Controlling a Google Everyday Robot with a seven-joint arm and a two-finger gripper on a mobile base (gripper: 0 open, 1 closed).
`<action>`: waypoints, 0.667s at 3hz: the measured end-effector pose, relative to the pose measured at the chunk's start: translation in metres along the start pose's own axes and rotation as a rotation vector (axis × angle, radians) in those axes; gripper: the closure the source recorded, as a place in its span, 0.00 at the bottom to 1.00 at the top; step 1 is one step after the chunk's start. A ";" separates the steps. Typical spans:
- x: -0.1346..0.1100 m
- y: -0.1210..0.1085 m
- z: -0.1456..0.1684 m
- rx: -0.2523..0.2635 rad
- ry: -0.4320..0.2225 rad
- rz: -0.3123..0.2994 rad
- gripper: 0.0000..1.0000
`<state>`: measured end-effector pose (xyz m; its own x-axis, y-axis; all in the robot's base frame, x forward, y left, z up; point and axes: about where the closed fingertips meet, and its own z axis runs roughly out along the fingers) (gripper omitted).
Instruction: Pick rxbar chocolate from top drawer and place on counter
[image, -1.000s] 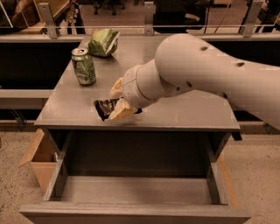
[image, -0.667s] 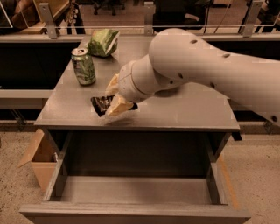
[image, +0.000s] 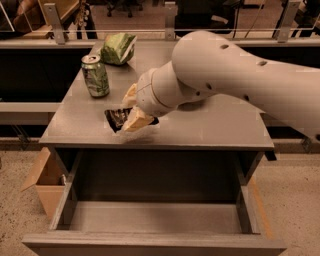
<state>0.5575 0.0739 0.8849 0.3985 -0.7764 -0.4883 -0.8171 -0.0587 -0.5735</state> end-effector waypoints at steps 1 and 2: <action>-0.001 0.000 -0.001 0.001 -0.001 -0.002 0.35; -0.003 0.000 -0.002 0.002 -0.001 -0.005 0.12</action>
Offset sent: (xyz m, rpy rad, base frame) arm -0.0008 0.0006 0.0011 0.0000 -0.0021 0.0013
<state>0.5558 0.0752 0.8873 0.4029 -0.7752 -0.4865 -0.8143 -0.0610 -0.5772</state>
